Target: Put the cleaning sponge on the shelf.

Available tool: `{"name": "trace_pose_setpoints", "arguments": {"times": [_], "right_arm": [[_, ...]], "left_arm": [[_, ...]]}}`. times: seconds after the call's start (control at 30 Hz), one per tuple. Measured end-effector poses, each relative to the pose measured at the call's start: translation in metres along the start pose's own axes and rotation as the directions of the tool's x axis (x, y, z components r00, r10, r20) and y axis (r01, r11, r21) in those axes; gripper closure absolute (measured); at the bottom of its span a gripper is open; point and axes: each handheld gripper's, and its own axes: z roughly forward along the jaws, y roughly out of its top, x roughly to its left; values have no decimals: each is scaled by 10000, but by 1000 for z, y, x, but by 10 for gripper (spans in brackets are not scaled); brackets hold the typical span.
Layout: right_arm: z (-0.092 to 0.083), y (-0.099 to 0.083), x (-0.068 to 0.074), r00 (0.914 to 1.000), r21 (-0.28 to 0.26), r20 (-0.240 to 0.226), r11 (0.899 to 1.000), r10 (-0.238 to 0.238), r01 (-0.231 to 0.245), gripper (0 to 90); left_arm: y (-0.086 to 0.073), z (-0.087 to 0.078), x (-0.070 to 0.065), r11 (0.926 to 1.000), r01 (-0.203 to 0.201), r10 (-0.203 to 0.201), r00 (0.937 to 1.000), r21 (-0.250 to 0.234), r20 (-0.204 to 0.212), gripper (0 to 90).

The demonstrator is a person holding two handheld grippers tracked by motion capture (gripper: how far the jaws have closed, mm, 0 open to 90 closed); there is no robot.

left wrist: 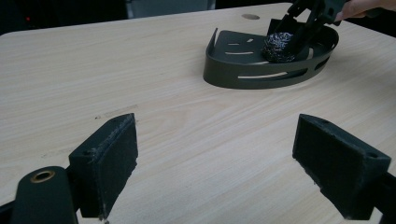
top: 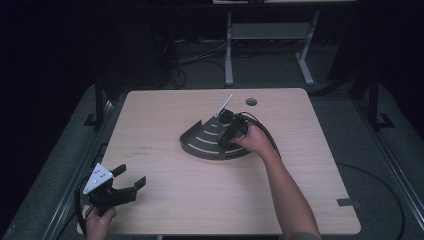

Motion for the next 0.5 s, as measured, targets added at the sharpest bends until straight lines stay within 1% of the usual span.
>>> {"name": "trace_pose_setpoints", "arguments": {"times": [0.1,0.27,0.3,0.33,0.37,0.4,0.5], "right_arm": [[-7,-2,1,10000,-67,27,10000,-65,65,198],[-15,-5,2,10000,-263,65,9996,-32,34,188],[-19,-7,3,10000,-329,31,9994,-57,58,187],[-19,-7,3,10000,-329,31,9994,-57,58,187],[-23,-10,5,9999,-427,108,9990,-83,87,184],[-23,-10,5,9999,-427,108,9990,-83,87,184],[-29,-17,9,9999,-494,10,9987,-108,109,184]], "left_arm": [[0,0,0,10000,-27,27,10000,-7,22,133],[0,-1,0,10000,22,-22,10000,-29,0,133],[-1,-1,1,10000,-20,20,10000,24,0,133],[-1,-1,1,10000,-20,20,10000,24,0,133],[-1,-2,1,10000,19,-19,10000,3,-33,133],[-1,-2,1,10000,70,-71,10000,-32,-29,133],[-1,-2,0,10000,44,-44,10000,6,-26,133]]}}
